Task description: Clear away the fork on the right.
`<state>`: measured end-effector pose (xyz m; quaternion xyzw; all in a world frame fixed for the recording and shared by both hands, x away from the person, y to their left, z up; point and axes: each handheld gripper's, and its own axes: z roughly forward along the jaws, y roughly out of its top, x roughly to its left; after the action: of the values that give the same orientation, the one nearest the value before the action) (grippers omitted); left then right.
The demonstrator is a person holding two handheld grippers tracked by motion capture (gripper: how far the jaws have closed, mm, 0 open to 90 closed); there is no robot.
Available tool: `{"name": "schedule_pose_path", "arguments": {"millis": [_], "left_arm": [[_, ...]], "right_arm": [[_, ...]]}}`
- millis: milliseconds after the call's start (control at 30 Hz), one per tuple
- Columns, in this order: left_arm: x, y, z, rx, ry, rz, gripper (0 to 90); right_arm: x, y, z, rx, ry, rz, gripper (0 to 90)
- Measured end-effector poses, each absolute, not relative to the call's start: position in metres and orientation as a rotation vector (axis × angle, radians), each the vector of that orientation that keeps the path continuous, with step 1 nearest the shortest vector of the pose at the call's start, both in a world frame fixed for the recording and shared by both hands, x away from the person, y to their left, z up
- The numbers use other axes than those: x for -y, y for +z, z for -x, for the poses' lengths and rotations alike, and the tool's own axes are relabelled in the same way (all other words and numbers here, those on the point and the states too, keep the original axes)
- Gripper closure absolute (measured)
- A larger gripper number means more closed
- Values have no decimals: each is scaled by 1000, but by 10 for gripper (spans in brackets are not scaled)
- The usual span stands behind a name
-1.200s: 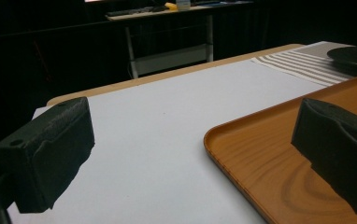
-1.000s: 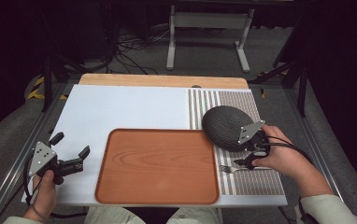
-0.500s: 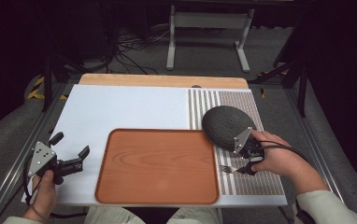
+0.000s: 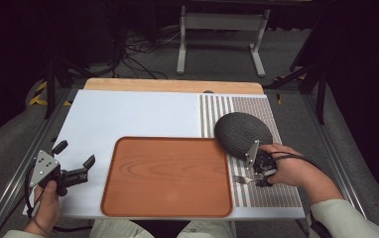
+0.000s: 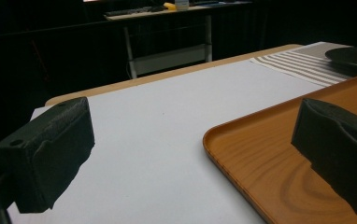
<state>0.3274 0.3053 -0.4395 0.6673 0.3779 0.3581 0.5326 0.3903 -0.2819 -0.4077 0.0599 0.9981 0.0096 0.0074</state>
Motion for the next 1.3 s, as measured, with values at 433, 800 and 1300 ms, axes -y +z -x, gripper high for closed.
{"name": "schedule_pose_path", "arguments": {"millis": [433,800,1300], "left_arm": [[-306,-440,-328,-906,855,-1590,1],[-306,-440,-328,-912,853,-1587,1],[-306,-440,-328,-914,855,-1585,1]], "right_arm": [[284,-413,-395,-3144,-86,-127,772],[283,-413,-396,-3134,-141,-17,842],[285,-396,-394,-3088,-47,-63,845]]}}
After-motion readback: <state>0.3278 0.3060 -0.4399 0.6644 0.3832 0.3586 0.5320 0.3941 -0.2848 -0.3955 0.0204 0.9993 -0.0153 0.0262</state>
